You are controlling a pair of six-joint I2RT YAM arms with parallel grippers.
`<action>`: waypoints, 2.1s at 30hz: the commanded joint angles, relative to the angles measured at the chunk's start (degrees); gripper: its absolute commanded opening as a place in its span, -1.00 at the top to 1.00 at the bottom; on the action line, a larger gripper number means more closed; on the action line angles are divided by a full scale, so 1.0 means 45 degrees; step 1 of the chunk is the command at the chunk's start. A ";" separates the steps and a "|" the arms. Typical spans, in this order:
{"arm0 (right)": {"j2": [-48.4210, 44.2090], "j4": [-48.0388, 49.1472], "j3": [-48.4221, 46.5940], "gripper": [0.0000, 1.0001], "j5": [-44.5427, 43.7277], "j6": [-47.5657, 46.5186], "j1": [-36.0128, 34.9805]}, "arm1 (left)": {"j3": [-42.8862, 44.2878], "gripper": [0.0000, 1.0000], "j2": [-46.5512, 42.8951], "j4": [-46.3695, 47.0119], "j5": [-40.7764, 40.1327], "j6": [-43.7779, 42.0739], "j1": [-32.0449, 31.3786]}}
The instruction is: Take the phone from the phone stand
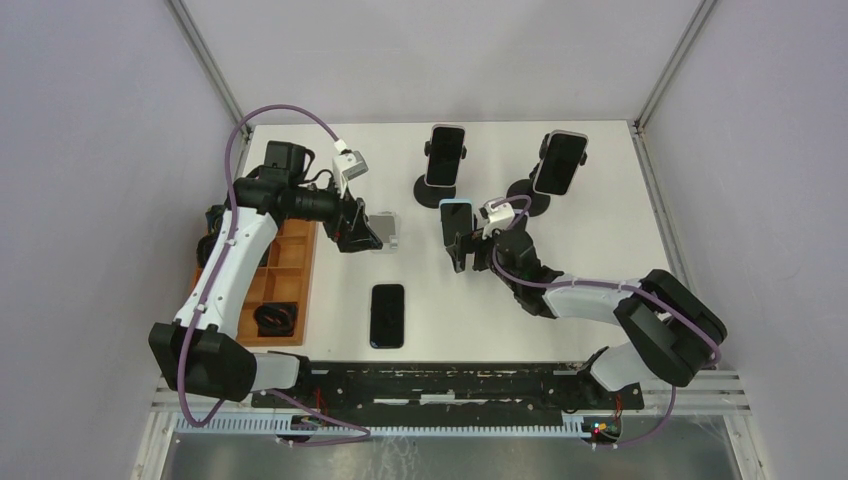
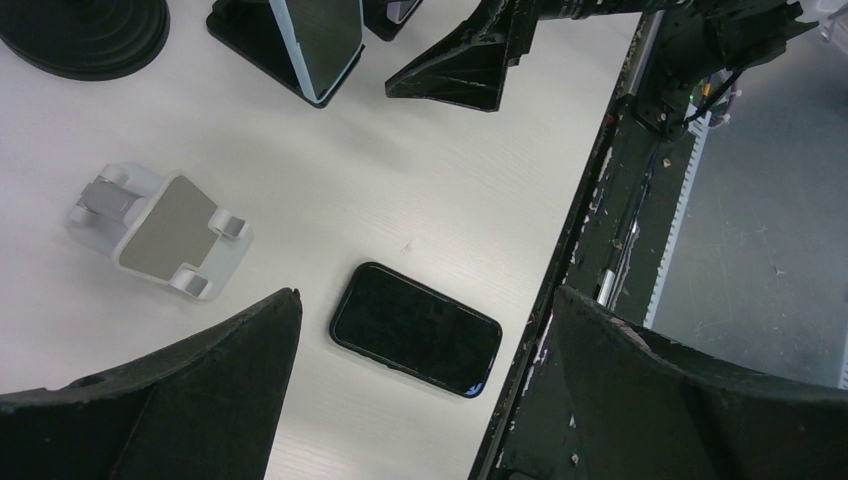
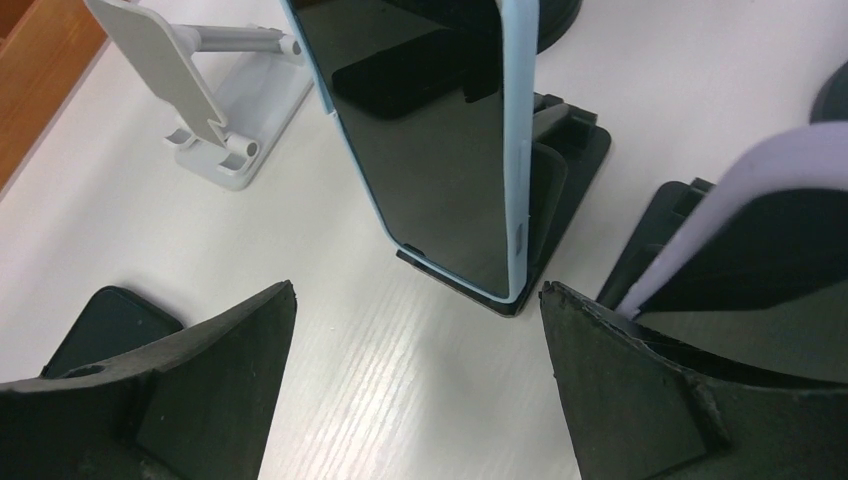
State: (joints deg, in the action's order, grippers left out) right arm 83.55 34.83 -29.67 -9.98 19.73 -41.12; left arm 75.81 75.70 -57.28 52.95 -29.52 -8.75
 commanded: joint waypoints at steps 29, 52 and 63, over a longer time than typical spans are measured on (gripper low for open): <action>0.4070 -0.3292 -0.4528 -0.96 -0.7185 0.1839 -0.1223 | 0.0899 -1.00 -0.0477 -0.1095 -0.0403 -0.0893 -0.0066; 0.3215 0.0565 -0.2134 -0.64 -0.4694 0.1890 -0.0686 | 0.0663 -1.00 -0.0258 -0.1033 -0.0612 -0.1118 -0.0066; 0.3849 0.0742 -0.2782 -0.90 -0.4150 0.1429 -0.0197 | 0.0672 -1.00 -0.0358 -0.1038 -0.0773 -0.1141 -0.0066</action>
State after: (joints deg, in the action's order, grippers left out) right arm 99.96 36.01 -39.55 -27.99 27.62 -42.96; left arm 77.84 74.48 -61.67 49.58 -32.86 -8.78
